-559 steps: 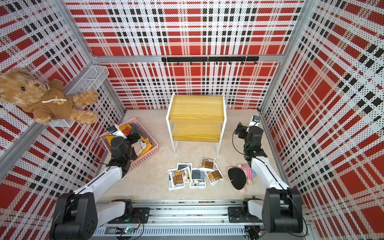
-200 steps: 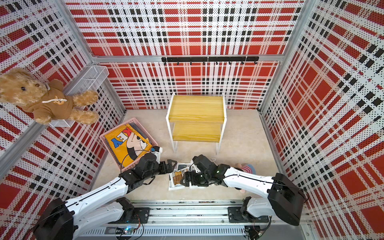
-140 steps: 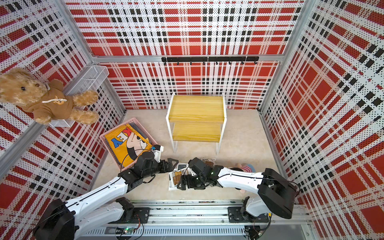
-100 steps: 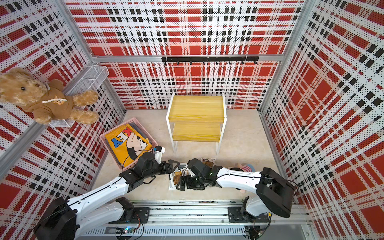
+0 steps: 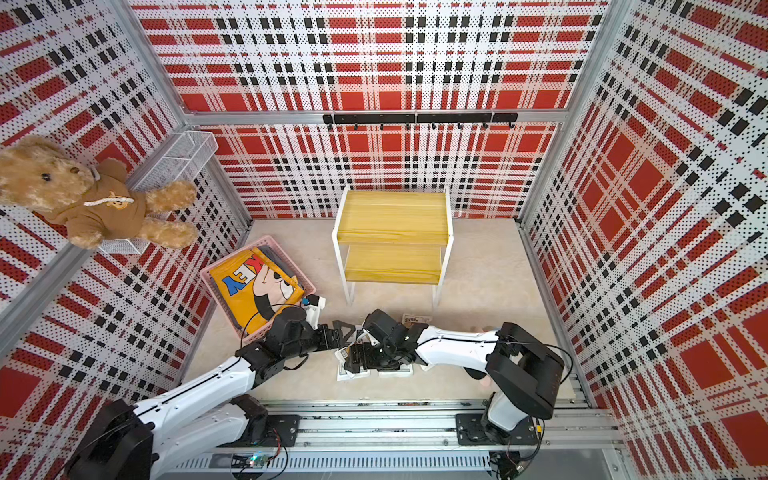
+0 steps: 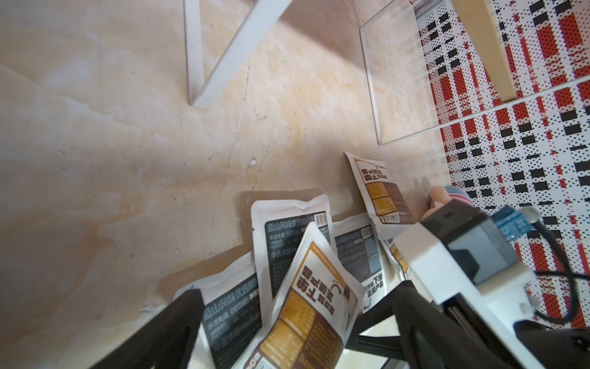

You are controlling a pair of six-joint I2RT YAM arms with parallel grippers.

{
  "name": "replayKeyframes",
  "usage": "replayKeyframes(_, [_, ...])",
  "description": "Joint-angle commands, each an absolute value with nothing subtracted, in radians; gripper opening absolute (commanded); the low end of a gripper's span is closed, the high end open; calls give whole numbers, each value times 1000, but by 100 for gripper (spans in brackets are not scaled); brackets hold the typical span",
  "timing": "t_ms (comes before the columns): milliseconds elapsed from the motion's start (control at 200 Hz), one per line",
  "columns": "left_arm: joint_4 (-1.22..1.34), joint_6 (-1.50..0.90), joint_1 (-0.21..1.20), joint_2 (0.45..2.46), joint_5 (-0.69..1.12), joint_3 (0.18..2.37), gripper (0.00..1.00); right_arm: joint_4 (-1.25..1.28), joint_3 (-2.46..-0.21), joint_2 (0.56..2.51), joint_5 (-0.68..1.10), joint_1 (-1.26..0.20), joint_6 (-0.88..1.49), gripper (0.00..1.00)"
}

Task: Place the bagged coffee beans on the shelf by color
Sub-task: Pick up the bagged coffee beans at the center of the board.

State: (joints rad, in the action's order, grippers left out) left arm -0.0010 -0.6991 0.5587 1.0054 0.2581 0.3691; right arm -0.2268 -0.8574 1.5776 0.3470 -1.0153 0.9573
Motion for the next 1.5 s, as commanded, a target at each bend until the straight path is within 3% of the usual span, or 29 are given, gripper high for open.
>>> replayKeyframes(0, [-22,-701,550,1010,259,366,100,-224,-890,1587,332,-987,942,100])
replayKeyframes(145, [-32,-716,548,1023,264,362,93,-313,-920,1581,261,-945,830,100])
replayKeyframes(251, [-39,-754,552,1003,264,339,85,-319,-940,1594,273,-921,809,100])
replayKeyframes(316, [-47,-784,557,972,266,320,74,-325,-939,1593,275,-920,806,100])
replayKeyframes(421, [-57,-846,571,887,271,278,69,-319,-903,1555,281,-920,822,99])
replayKeyframes(656, [-59,-975,624,733,280,202,66,-280,-811,1490,332,-945,871,91])
replayKeyframes(1092, [-51,-899,663,955,250,264,67,-107,-811,1597,364,-986,950,63])
replayKeyframes(1493, [-53,-879,676,1017,267,279,51,-21,-755,1629,334,-986,986,58])
